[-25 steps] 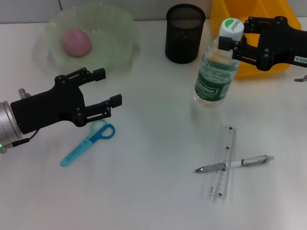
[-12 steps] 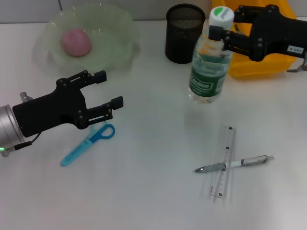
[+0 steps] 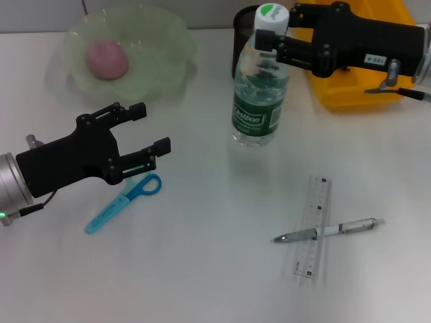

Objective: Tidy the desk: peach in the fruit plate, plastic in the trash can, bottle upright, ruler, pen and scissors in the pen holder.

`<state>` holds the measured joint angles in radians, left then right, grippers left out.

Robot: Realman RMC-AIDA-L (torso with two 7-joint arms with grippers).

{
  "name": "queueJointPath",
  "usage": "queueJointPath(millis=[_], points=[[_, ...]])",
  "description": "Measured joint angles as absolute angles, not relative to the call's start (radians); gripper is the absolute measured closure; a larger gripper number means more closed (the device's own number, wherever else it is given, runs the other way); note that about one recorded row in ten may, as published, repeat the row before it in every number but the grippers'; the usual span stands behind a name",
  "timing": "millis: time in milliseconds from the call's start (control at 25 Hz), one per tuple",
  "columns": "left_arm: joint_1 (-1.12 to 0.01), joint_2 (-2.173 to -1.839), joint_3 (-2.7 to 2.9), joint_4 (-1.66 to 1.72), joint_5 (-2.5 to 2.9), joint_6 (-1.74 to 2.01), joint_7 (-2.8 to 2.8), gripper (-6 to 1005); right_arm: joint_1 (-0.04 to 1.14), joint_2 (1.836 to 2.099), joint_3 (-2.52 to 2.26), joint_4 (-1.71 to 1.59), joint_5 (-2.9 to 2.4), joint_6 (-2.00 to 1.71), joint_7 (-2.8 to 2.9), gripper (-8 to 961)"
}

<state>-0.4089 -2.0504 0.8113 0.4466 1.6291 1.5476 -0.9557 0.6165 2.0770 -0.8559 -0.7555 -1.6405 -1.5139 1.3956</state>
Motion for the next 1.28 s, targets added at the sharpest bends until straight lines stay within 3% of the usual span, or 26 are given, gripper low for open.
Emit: queueJointPath(millis=[840, 1280], points=[[-0.440, -2.071, 0.811, 0.416, 1.611, 1.550, -0.935, 211, 0.648, 2.077, -0.887, -0.698, -1.640, -1.504, 1.389, 514], [-0.379, -2.040, 0.736, 0.434, 1.593, 1.523, -0.932, 211, 0.742, 2.083, -0.959, -0.607, -1.636, -1.446, 1.348, 514]])
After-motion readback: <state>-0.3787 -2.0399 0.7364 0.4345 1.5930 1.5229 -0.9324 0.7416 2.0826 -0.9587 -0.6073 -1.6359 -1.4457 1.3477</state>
